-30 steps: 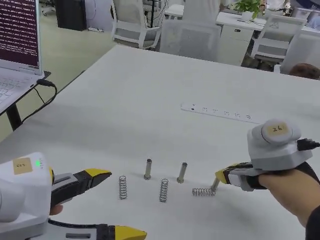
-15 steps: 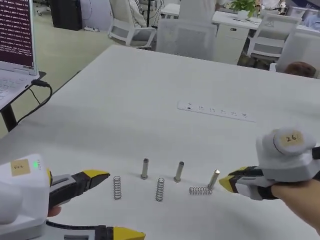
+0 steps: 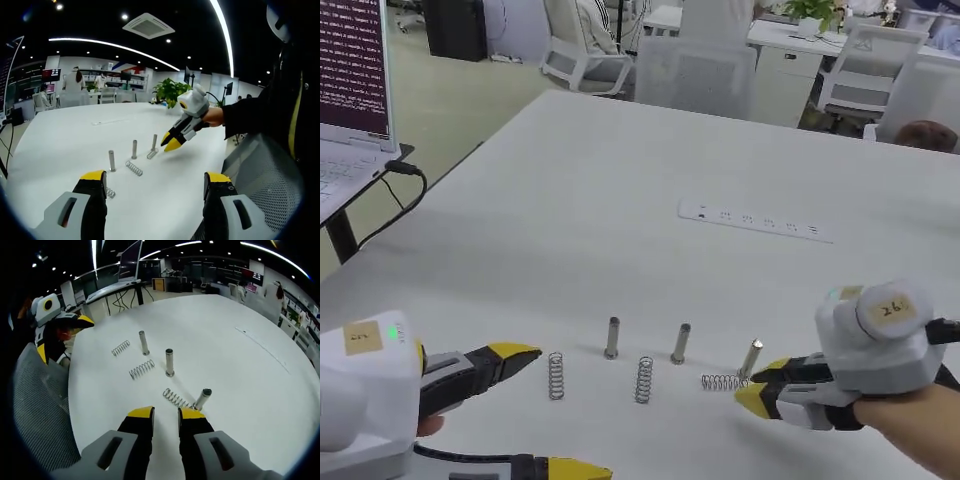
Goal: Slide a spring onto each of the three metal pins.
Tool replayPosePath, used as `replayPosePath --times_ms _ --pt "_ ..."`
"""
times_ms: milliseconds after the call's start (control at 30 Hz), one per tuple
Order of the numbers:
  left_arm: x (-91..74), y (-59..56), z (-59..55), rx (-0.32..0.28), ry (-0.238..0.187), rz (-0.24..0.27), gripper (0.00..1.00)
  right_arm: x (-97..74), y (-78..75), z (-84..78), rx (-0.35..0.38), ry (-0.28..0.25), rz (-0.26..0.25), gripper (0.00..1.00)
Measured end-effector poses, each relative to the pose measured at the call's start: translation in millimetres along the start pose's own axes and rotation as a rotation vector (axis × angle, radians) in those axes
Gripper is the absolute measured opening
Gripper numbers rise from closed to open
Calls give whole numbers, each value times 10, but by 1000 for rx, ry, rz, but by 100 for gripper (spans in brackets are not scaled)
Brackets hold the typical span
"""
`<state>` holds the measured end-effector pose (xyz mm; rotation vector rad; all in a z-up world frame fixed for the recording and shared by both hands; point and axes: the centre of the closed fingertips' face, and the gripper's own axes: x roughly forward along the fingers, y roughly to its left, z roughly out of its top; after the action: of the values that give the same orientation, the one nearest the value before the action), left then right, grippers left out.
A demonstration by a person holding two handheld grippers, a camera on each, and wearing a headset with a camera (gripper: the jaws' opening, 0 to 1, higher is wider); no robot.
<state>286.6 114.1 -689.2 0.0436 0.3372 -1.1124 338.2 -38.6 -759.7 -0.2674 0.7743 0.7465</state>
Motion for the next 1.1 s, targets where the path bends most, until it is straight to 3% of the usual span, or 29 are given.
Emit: replayPosePath --times_ms 133,267,367,500,600,800,833,933,1100 --pt "12 -14 -8 -2 2 -3 76 94 48 92 -79 10 4 19" --pt "-2 -6 -8 -4 0 3 76 153 29 119 -226 75 -25 17" --pt "-22 13 -10 -7 -3 11 76 200 52 142 -281 113 -8 17" --pt "-33 9 -12 -10 -5 14 76 244 86 100 -324 169 53 18" --pt "-42 7 -19 -11 -5 16 76 275 19 66 -423 241 57 18" --pt "-52 6 -14 -14 -9 19 76 324 16 63 -485 306 100 16" --pt "-54 5 -10 -14 -10 20 76 338 5 43 -510 337 108 16" --pt "-58 5 -9 -13 -10 22 76 353 -33 35 -559 373 104 16" --pt "-72 3 -10 -20 -15 26 76 403 -10 0 -578 416 146 15"
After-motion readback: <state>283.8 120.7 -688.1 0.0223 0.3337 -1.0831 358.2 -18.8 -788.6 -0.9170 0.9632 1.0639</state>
